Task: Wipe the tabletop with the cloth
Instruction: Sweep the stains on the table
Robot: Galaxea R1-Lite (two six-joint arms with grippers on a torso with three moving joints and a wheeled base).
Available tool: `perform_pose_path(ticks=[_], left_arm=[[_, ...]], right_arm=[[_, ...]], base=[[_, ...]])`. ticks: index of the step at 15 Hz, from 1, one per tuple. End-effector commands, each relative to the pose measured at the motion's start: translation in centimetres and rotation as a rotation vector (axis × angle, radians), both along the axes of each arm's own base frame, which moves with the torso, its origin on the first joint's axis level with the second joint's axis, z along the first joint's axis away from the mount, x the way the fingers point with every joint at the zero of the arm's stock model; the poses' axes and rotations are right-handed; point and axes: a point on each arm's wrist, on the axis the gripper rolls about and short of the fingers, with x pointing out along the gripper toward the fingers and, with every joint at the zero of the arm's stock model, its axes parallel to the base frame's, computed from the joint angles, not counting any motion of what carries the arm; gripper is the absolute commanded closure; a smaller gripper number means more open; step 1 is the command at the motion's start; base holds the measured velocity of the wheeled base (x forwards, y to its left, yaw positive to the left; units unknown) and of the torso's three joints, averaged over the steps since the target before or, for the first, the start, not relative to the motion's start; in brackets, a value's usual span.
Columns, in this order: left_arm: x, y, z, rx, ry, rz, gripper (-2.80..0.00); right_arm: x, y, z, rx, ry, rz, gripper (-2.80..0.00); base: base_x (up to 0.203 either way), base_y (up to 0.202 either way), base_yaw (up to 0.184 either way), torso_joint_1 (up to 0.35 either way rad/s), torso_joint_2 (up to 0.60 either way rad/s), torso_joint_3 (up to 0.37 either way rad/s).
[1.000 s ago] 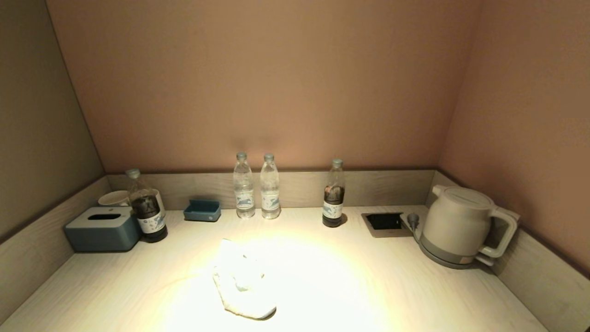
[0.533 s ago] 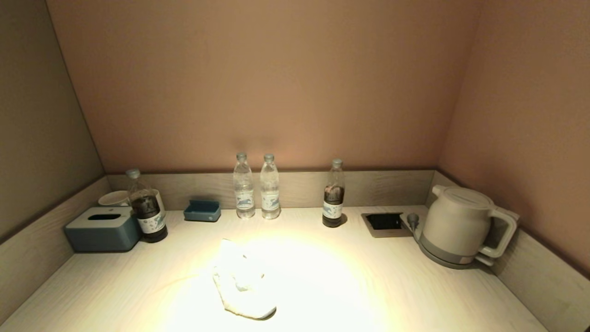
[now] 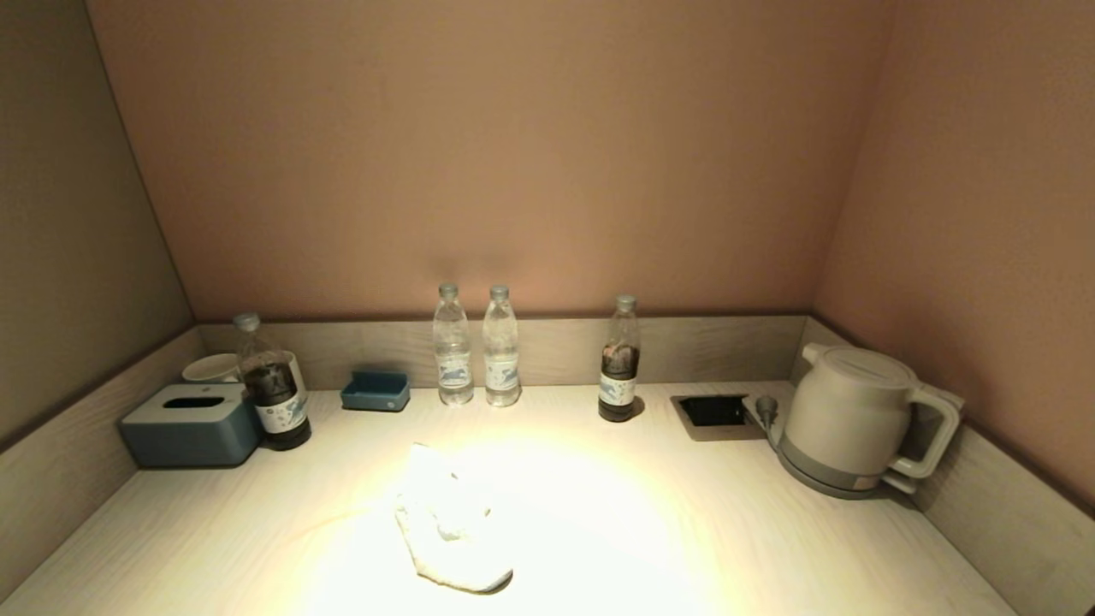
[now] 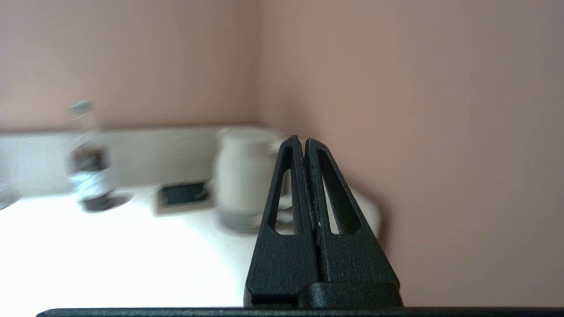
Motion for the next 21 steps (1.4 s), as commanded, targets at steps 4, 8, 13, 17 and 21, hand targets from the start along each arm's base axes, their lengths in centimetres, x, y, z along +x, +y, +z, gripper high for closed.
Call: perform_pose_path(ticks=[4,8,13,17,21], left_arm=[[0.0,0.0,0.0,-0.002,0.000,0.000,0.00],[0.0,0.0,0.0,0.000,0.000,0.000,0.00],[0.0,0.0,0.0,0.003,0.000,0.003,0.00],[0.0,0.0,0.0,0.012,0.001,-0.004,0.00],[-0.1,0.0,0.0,0.009,0.014,0.001,0.00]], right_arm=[[0.7,0.5,-2.4,0.039,0.206,0.256,0.00],[0.8,0.6,-3.6,0.087,0.322,0.299,0.00],[0.8,0.6,-3.7,0.133,0.318,0.306,0.00],[0.8,0.6,-3.7,0.133,0.318,0.304,0.00],[0.8,0.6,-3.7,0.133,0.318,0.306,0.00]], base=[[0.000,0.000,0.000,0.000,0.00,0.000],[0.000,0.000,0.000,0.000,0.00,0.000],[0.000,0.000,0.000,0.000,0.00,0.000],[0.000,0.000,0.000,0.000,0.00,0.000],[0.000,0.000,0.000,0.000,0.00,0.000]])
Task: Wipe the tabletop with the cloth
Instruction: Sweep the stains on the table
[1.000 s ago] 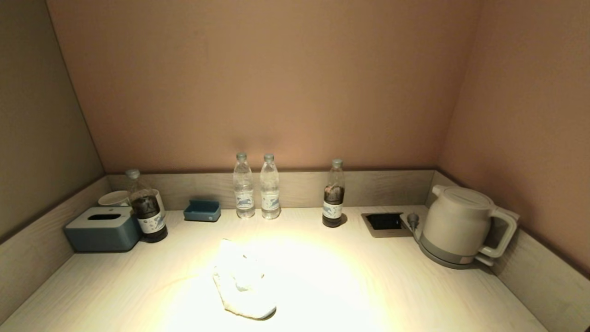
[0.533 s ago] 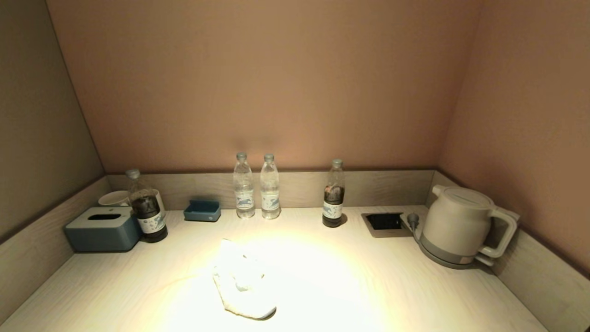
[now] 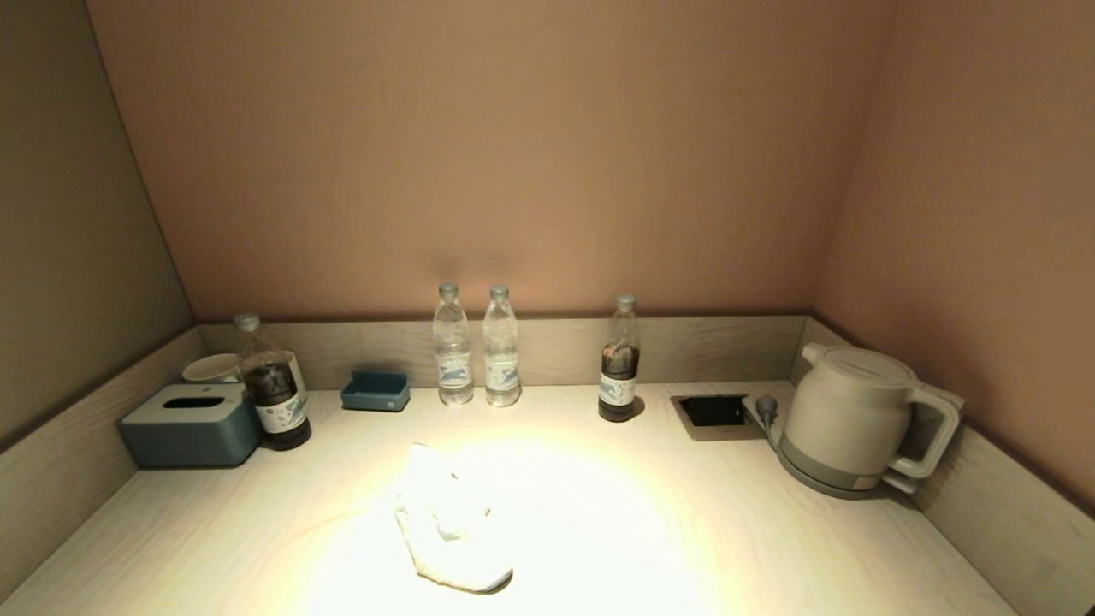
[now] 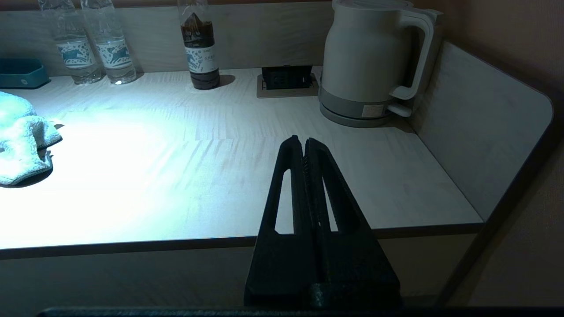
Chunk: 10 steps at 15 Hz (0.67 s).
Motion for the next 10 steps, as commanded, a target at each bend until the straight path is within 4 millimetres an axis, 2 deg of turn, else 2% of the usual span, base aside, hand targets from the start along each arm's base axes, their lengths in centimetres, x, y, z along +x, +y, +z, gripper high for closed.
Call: perform_pose_path(ticks=[1,4,6,7,10], left_arm=[[0.0,0.0,0.1,0.001,0.003,0.002,0.00],[-0.2,0.0,1.2,0.010,0.008,-0.003,0.00],[0.1,0.0,3.7,-0.006,0.029,-0.011,0.00],[1.0,-0.1,5.4,-0.019,0.085,-0.022,0.00],[5.7,-0.3,9.4,-0.073,0.276,-0.084,0.00]], right_arm=[[0.0,0.0,0.0,0.000,0.001,0.001,0.00],[0.0,0.0,0.0,0.000,0.001,0.000,0.00],[0.0,0.0,0.0,0.000,0.001,0.001,0.00],[0.0,0.0,0.0,0.000,0.001,0.000,0.00],[0.0,0.0,0.0,0.000,0.001,0.001,0.00]], base=[[0.000,0.000,0.000,0.000,0.00,0.000],[0.000,0.000,0.000,0.000,0.00,0.000],[0.000,0.000,0.000,0.000,0.00,0.000],[0.000,0.000,0.000,0.000,0.00,0.000],[0.000,0.000,0.000,0.000,0.00,0.000]])
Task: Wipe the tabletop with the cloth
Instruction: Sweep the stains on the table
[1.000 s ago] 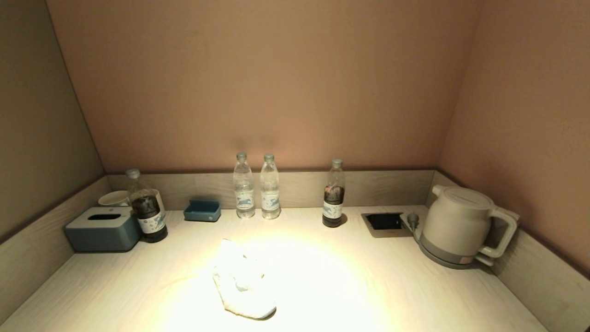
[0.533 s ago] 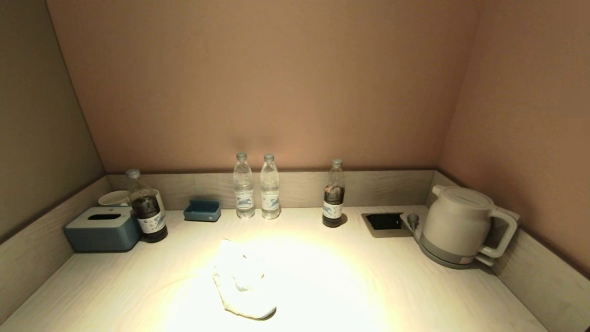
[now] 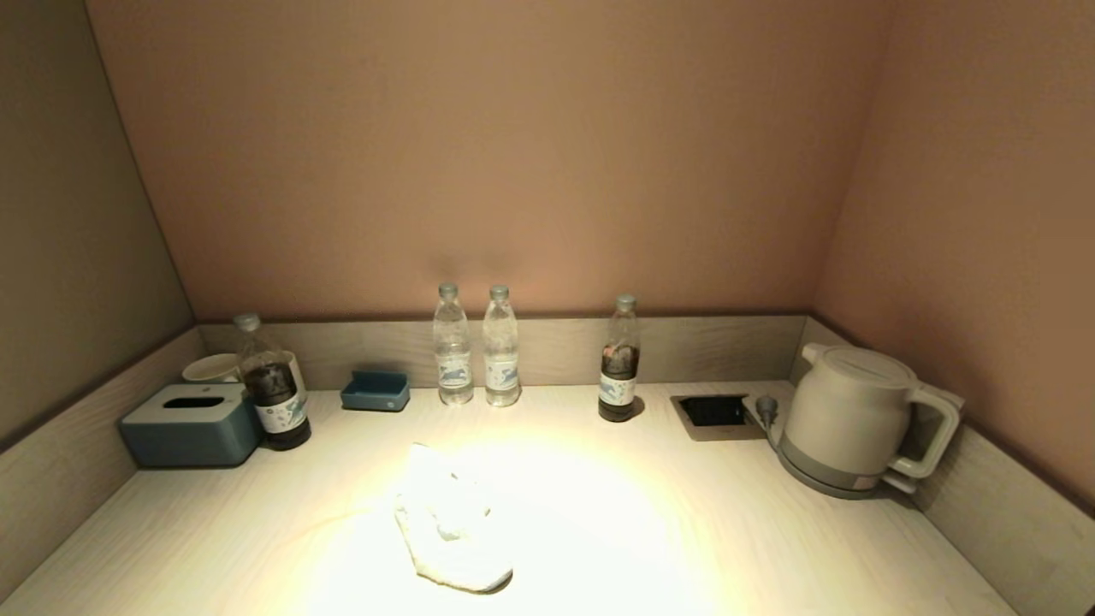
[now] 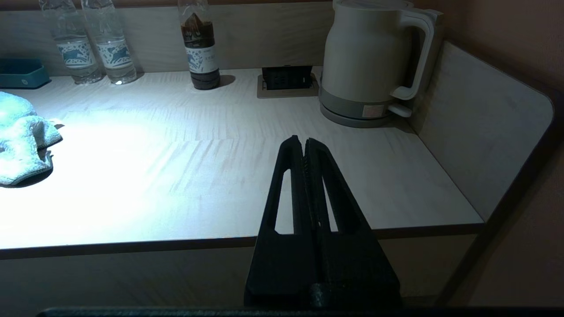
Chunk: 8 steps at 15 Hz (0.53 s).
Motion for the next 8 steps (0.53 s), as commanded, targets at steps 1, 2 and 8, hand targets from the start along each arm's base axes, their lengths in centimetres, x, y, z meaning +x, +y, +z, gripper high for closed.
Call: perform_pose_path(ticks=[1,2,8], left_arm=[[4.4,-0.1,1.5,-0.019,0.186,-0.016,0.00],[6.8,-0.3,2.1,-0.041,0.264,-0.029,0.00],[26.5,-5.0,-2.0,-0.209,0.793,-0.083,0.00]], right_arm=[[0.0,0.0,0.0,0.000,0.002,0.001,0.00],[0.0,0.0,0.0,0.000,0.002,0.000,0.00],[0.0,0.0,0.0,0.000,0.002,0.000,0.00]], base=[[0.000,0.000,0.000,0.000,0.00,0.000],[0.000,0.000,0.000,0.000,0.00,0.000],[0.000,0.000,0.000,0.000,0.00,0.000]])
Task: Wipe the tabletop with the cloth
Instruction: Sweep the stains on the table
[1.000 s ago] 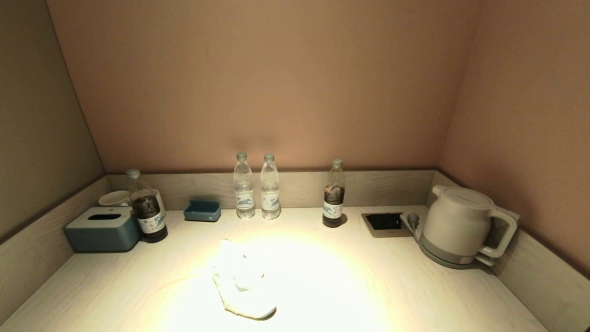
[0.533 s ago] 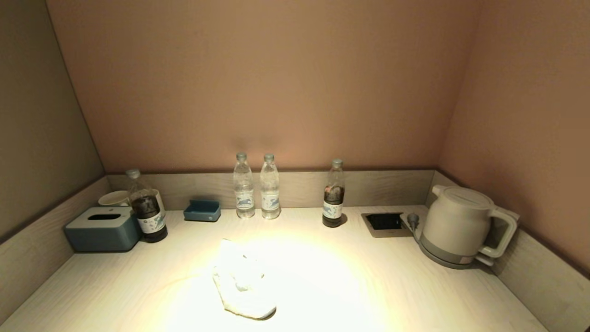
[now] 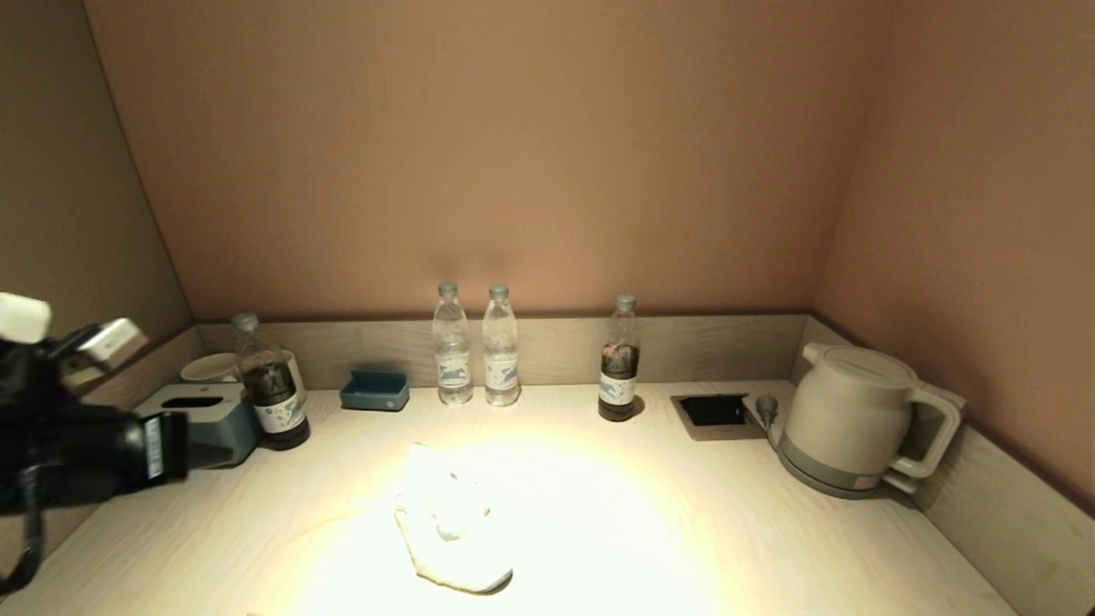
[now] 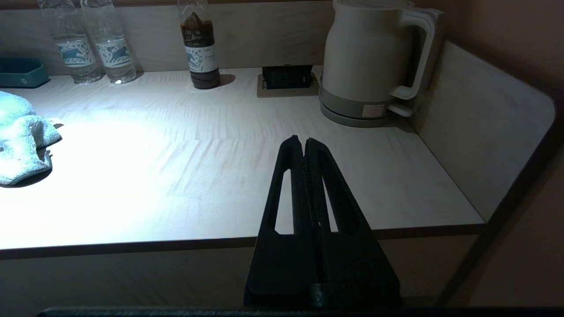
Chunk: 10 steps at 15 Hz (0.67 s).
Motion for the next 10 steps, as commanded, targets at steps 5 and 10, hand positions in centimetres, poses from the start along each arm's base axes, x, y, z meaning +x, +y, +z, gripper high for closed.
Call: perform_pose_path(ticks=[5,10], left_arm=[[10.7,-8.7,-4.2,-0.114,0.347,0.006,0.00],[12.4,-11.5,-6.3,-0.098,0.500,0.076,0.00]], right_arm=[[0.0,0.0,0.0,0.001,0.001,-0.001,0.00],[0.0,0.0,0.0,0.001,0.001,-0.001,0.00]], base=[[0.000,0.000,0.000,0.000,0.00,0.000],[0.000,0.000,0.000,0.000,0.00,0.000]])
